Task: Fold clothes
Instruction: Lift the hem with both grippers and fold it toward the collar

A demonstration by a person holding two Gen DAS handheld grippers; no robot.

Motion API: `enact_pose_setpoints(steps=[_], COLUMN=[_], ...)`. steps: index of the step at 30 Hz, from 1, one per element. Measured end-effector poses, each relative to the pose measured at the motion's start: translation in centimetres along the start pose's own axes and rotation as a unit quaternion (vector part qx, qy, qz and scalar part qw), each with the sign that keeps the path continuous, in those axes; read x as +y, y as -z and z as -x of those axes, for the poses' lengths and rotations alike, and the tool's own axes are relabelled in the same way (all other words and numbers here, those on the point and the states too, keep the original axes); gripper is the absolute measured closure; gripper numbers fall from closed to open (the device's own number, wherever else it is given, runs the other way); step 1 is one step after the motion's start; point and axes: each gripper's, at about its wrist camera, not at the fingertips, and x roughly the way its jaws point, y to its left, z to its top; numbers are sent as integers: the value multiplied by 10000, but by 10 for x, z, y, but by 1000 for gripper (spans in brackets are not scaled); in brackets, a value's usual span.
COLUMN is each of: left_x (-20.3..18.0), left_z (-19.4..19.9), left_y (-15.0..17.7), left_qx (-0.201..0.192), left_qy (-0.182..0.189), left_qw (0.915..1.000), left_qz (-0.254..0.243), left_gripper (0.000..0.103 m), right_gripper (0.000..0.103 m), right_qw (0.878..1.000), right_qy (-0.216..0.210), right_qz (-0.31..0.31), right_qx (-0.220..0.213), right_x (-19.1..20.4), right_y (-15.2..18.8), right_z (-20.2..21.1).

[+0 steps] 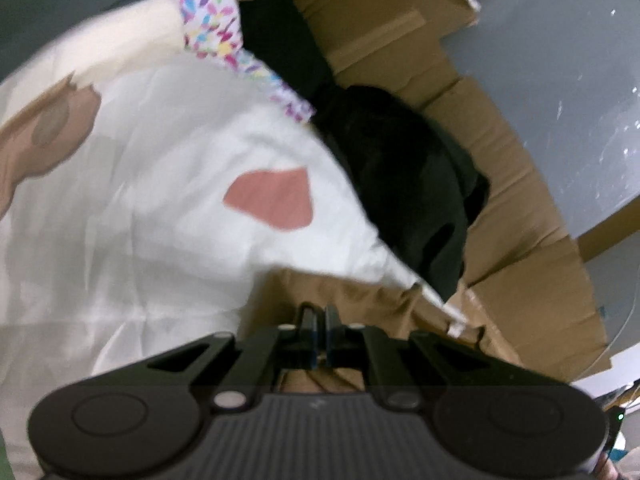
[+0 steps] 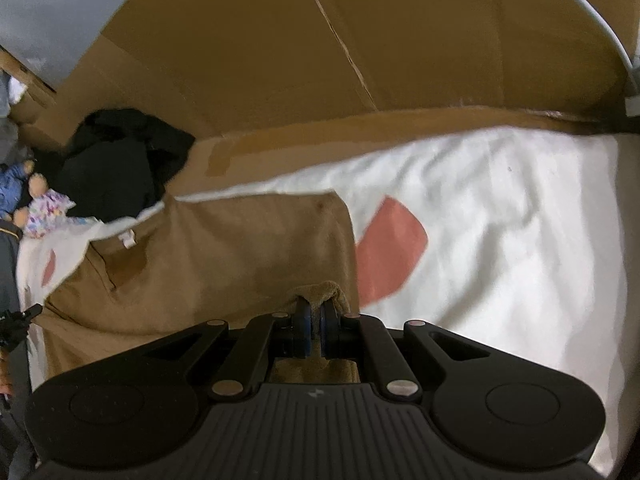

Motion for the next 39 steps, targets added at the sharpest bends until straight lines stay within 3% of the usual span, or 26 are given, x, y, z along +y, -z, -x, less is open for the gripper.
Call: enact_pose_setpoints(steps=[16,34,39], left_x=[3,-2,3], left_z=[-1,-10,-23], left_y=[-7,-23,-24], left_qx=[-389,-435,-347], left_qy=[-230,-310,-491], left_qw=[9988,9986,9981], left_qz=[190,67,98], left_gripper=[99,99,99], right_gripper=[100,100,100], right_qw=[9990,9988,9986], right_qy=[-27,102,55], right_qz=[-227,-264,-312], right_qx=[-383,-401,-413], right_x=[-8,-2,-4], right_y=[-15,-26,-27], right_z=[9,-14,-21])
